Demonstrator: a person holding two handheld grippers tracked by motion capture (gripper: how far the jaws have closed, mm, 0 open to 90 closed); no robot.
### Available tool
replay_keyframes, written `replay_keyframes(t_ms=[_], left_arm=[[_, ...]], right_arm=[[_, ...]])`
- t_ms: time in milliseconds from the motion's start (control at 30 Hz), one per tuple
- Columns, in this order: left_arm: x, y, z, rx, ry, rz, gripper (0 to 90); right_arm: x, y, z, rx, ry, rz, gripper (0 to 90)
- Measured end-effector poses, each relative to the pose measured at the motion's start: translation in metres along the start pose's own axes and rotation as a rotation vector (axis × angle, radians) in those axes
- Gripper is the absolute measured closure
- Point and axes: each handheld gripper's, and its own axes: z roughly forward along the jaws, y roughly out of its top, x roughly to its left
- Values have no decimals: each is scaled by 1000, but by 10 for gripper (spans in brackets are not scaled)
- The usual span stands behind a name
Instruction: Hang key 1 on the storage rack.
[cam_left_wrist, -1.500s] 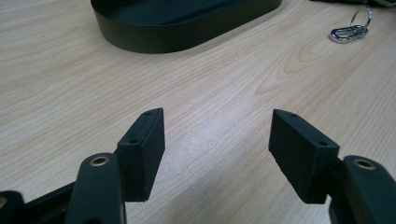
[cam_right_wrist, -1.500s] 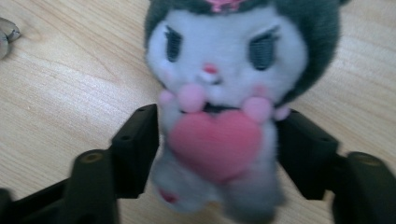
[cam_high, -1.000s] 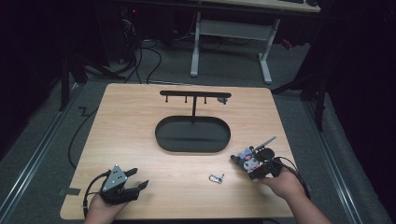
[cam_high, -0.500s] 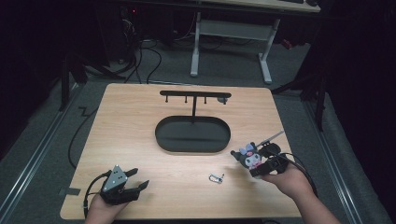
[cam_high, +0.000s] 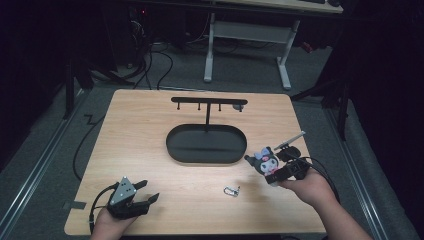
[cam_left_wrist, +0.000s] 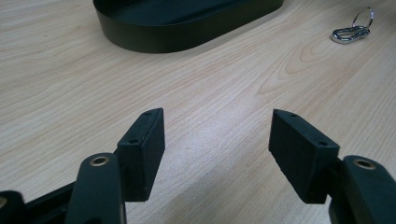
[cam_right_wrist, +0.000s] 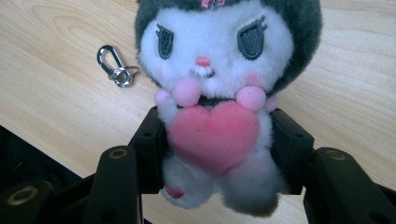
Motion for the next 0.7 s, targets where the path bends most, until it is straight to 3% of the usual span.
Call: replay_keyframes(t_ms=[700], left_arm=[[3,-1,-2,-12,7,-5,368]], right_arm=[[9,22,-11,-20,9,-12,483]])
